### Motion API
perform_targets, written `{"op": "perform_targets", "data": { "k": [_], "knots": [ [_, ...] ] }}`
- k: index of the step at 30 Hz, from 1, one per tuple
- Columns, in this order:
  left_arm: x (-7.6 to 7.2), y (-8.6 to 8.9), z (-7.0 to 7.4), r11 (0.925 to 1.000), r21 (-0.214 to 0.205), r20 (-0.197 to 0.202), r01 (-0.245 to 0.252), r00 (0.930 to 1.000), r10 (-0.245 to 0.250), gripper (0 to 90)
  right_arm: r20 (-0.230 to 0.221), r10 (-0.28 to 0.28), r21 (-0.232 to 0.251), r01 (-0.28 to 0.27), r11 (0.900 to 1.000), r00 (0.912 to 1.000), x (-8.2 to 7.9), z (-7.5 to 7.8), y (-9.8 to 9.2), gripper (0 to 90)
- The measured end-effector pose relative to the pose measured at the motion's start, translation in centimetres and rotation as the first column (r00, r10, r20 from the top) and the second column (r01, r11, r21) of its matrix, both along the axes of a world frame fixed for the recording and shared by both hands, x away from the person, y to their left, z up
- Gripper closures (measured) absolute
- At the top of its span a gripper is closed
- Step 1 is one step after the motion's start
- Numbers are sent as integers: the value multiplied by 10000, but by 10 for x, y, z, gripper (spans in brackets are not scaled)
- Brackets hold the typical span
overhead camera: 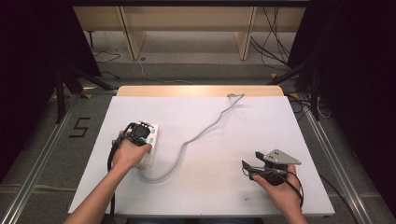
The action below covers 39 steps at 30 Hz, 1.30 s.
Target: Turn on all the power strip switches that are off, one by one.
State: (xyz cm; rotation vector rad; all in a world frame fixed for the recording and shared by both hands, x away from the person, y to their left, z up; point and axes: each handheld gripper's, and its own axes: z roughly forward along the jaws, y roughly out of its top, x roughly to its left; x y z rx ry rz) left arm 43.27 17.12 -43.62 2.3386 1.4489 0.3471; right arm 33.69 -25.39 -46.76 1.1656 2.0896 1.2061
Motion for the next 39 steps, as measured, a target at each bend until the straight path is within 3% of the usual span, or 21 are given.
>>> {"op": "perform_targets", "data": {
  "k": [8,21,22,23,24,26,27,28,34,39],
  "knots": [
    [-1,-3,-1,9996,269,19,0,10000,-1,896,-29,2,4,-2,10000,10000,0,0,0,347],
    [0,-4,-2,9993,222,-72,-304,9995,305,898,21,65,-37,-65,10000,10000,-1,0,1,346],
    [0,-4,-2,9987,430,-81,-281,9996,285,898,21,65,-37,-65,10000,10000,-1,0,1,346],
    [-1,-5,-4,9914,1243,277,-416,9989,385,898,25,73,-42,-73,10000,10000,-1,0,1,346],
    [-1,-5,-4,9914,1243,277,-416,9989,385,898,29,74,-41,-74,10000,10000,-1,0,1,346],
    [-1,4,-3,9986,118,19,-506,9987,506,898,37,91,-48,-91,9999,10000,-1,0,1,346],
    [-1,4,-3,9986,118,19,-506,9987,506,898,32,72,-69,-72,9999,10000,-1,0,1,346],
    [-1,9,-3,9983,-148,-76,-571,9983,570,898,18,85,-68,-84,9999,10000,0,0,1,346],
    [1,9,0,9966,-568,3,-604,9982,605,898,4,67,-58,-67,10000,10000,0,0,2,346],
    [2,3,3,9984,-386,-36,-417,9991,416,898,-28,10,-60,-11,10000,10000,1,-1,0,346]
  ]
}}
